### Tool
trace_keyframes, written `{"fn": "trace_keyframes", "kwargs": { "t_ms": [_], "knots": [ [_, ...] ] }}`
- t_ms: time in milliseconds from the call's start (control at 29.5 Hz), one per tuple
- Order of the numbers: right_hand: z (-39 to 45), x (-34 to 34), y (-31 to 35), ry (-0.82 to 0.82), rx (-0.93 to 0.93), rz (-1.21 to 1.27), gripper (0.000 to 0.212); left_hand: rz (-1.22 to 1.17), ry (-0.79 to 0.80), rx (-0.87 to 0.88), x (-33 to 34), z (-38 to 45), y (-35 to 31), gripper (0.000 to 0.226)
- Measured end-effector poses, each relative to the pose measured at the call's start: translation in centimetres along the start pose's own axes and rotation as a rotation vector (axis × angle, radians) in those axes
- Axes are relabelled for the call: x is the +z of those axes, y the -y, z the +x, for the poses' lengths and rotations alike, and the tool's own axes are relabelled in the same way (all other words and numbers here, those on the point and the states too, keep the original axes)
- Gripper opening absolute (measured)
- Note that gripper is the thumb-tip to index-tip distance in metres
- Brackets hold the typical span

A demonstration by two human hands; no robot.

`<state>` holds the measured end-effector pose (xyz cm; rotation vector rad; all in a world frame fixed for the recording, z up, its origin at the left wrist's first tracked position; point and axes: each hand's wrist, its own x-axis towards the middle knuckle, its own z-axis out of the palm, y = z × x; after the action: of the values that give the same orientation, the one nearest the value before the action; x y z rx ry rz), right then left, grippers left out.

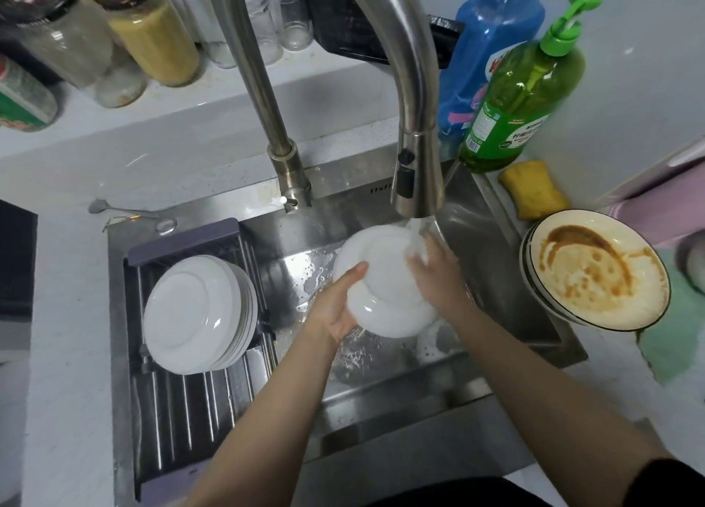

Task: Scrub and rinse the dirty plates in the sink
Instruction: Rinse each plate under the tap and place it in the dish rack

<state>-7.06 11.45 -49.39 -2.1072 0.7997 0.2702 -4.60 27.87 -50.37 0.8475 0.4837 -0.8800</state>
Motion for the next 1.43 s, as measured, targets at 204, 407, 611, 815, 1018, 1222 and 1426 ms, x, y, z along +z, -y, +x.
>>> {"fn": "trace_keyframes", "kwargs": {
  "t_ms": [204, 407, 611, 815, 1018, 1222, 1426],
  "knots": [
    [-6.0, 4.8, 0.7, -0.213, -0.072, -0.144, 0.072, -0.165, -0.116, 0.070, 0.0, -0.6, 1.4, 0.053],
    [-2.2, 2.1, 1.3, -0.183, 0.125, -0.024, 0.060, -0.129, -0.237, 0.060, 0.6, -1.1, 1.8, 0.033],
    [-4.9, 3.3, 0.2, -0.286, 0.017, -0.089, 0.079, -0.126, -0.234, 0.041, 0.8, -1.1, 2.7, 0.035],
    [-2.3, -0.4, -0.8, 0.208, 0.177, 0.977, 0.028, -0.135, -0.134, 0.015, 0.1, -1.5, 1.2, 0.028],
    [-3.2, -1.2, -1.4, 0.379, 0.188, 1.195, 0.036, 0.218, -0.397, 0.227, 0.6, -0.8, 2.5, 0.059],
    [-3.6, -1.8, -1.6, 0.289, 0.058, 1.072, 0.050, 1.115, -0.388, 0.477, 2.0, 0.5, 4.1, 0.057],
    [-3.3, -1.5, -1.0, 0.188, 0.060, 0.967, 0.045, 1.311, -0.256, 0.509, 3.5, 0.6, 4.7, 0.056]
  ]
}}
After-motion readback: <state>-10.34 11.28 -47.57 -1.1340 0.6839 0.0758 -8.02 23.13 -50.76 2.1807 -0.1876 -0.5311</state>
